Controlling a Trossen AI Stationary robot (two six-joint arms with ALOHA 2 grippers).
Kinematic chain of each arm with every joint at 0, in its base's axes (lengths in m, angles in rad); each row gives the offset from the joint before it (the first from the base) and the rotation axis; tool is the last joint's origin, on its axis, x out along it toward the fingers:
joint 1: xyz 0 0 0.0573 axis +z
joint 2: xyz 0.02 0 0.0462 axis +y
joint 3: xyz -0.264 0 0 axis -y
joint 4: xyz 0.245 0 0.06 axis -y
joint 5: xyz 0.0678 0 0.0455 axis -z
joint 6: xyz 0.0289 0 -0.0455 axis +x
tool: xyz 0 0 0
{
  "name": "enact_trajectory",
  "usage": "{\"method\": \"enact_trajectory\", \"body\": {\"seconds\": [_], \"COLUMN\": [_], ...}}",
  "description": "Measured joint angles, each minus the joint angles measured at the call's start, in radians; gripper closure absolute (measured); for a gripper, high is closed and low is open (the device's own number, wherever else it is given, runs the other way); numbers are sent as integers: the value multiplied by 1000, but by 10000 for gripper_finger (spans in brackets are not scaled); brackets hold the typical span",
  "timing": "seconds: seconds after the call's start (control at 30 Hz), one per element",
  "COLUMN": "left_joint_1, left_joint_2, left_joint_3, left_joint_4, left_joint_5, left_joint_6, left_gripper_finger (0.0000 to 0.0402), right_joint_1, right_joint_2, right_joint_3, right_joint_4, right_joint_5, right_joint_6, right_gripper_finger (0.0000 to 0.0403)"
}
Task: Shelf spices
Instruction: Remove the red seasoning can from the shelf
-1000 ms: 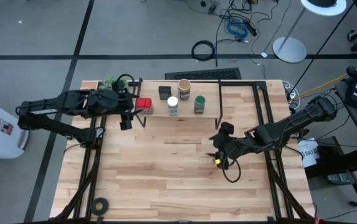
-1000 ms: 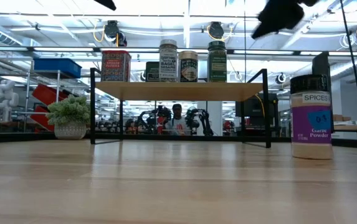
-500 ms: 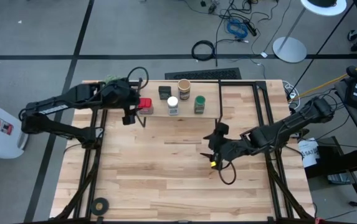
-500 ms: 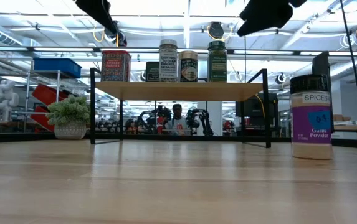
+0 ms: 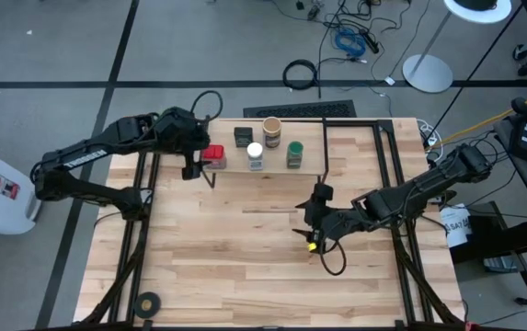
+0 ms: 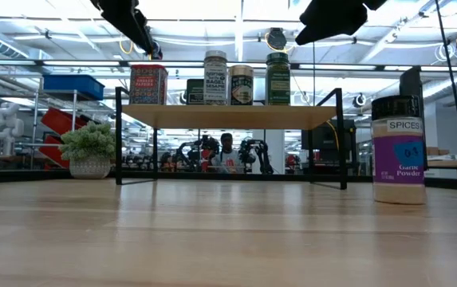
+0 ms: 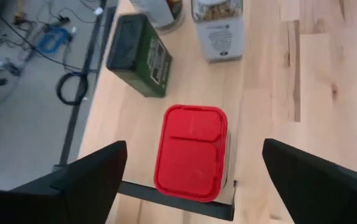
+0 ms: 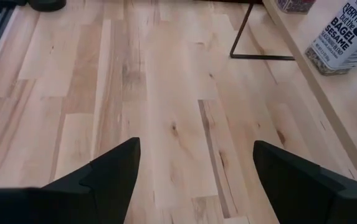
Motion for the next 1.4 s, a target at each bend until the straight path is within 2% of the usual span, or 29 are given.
{"method": "enact_trajectory", "body": {"seconds": [0.27,0.93,1.4], "left_joint_1": [26,46,63], "left_joint_2": [67,152,159], "left_joint_3": [0,0,0], "left_joint_4": [-18,-25,-35], "left_joint_5": [62,69,82], "left_joint_6": [15,24,49], "left_gripper_finger": [14,14,16], "right_joint_1": [0,0,0], "right_joint_2": [1,1,1], "right_joint_3": [0,0,0], "right_joint_4": [0,-2,-2], "right_joint_5": [-1,0,0], "right_joint_6": [0,-19,-19], "right_gripper_finger": [103,103,103]}}
